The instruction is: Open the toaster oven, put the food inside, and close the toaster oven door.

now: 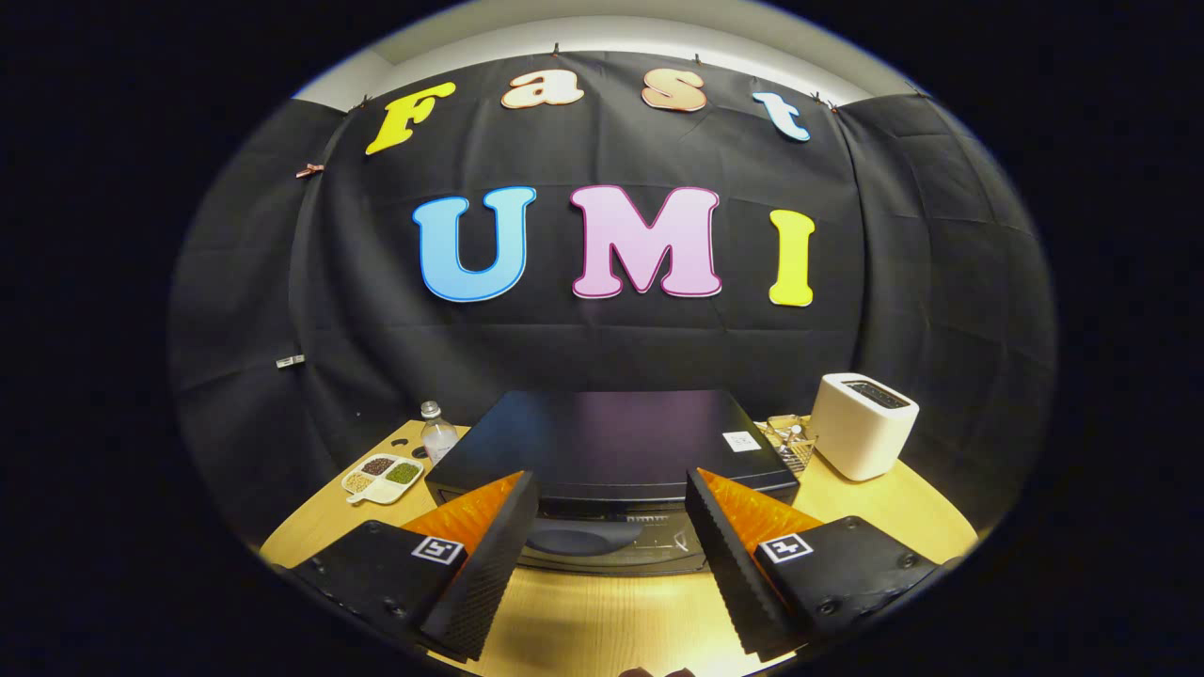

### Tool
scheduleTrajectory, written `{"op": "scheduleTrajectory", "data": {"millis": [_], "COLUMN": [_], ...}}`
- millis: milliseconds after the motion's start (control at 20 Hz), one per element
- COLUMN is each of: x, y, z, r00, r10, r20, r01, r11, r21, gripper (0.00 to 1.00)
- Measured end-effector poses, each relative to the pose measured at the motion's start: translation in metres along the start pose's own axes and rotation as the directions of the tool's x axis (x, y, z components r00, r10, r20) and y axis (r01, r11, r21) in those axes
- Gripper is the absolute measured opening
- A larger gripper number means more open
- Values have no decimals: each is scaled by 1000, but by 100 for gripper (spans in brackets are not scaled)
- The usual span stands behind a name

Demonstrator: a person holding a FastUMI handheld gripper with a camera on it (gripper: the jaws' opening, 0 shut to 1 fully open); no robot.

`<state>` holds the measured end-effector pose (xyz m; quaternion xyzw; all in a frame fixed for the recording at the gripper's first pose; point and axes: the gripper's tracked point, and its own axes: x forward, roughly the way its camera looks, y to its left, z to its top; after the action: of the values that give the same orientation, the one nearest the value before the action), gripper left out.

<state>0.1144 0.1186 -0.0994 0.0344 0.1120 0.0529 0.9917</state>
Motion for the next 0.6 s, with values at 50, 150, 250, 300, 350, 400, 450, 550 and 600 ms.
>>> {"op": "scheduleTrajectory", "data": {"millis": [50,150,250,300,350,400,450,550,600], "x": [9,21,32,36,39,41,42,43,48], "y": [3,7,12,13,14,15,16,17,16], "z": [-5,-13,-23,-27,-32,-38,-42,-57,-52], "r00": [1000,1000,999,999,998,998,997,993,996], "r10": [0,-5,-2,-4,-4,-3,-1,3,-1], "r20": [-8,-24,-38,-48,-57,-66,-73,-114,-85], "r01": [0,5,2,4,4,3,1,-5,0], "r11": [1000,1000,1000,1000,1000,1000,1000,1000,1000], "r21": [4,6,-1,-8,-9,-9,-13,-14,-6], "gripper": [98,98,98,98,98,98,98,98,99]}}
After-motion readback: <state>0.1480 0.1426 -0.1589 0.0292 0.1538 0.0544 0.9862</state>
